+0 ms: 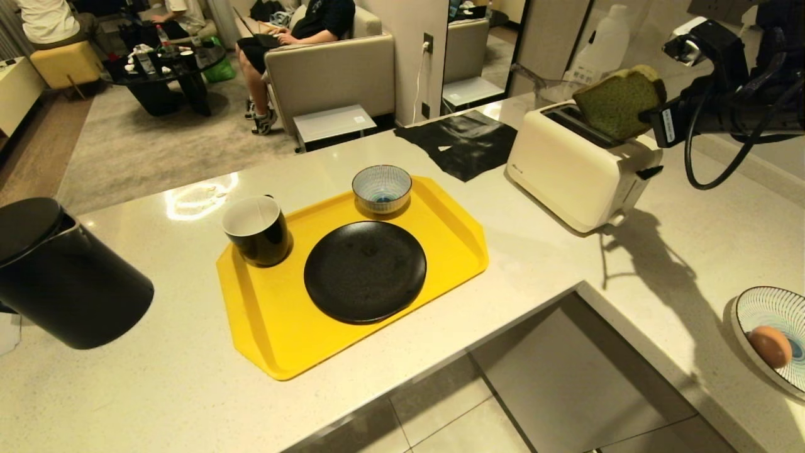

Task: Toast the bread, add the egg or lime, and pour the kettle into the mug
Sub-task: Put the bread slices in the toaster

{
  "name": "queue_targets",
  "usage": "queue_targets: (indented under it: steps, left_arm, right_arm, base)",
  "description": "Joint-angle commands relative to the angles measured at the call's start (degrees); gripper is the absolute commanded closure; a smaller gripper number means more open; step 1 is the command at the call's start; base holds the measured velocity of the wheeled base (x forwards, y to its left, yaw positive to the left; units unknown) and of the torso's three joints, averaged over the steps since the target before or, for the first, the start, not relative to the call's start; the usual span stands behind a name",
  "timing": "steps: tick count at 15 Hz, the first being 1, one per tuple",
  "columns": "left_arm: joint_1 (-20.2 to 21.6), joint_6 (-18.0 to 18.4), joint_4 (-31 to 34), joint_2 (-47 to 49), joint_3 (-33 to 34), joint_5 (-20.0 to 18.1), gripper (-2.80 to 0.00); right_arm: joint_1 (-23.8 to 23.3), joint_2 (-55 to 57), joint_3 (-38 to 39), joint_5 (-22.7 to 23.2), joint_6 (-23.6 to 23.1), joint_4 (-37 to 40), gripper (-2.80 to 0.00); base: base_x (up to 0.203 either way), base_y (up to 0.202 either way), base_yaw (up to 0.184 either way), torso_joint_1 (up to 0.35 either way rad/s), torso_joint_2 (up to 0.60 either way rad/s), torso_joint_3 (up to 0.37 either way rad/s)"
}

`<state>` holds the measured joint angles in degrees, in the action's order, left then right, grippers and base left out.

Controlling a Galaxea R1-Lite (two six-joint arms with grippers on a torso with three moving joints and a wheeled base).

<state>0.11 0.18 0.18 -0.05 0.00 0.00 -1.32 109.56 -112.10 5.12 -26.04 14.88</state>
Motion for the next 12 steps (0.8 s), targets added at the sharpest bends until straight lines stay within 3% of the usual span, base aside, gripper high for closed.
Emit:
queue_targets:
  steps: [1,12]
  left_arm:
    - [0.0,0.0,0.0,0.0,0.0,0.0,0.0]
    - [0.0,0.0,0.0,0.0,0.0,0.0,0.0]
  right_arm:
    - [0.0,0.0,0.0,0.0,-0.2,0.0,0.0]
    - [-0.5,0.7,0.0,-0.4,-0.2,-1.6,0.0]
  base:
    - [0.0,0.0,0.0,0.0,0.0,0.0]
    - [0.0,0.0,0.0,0.0,0.0,0.0]
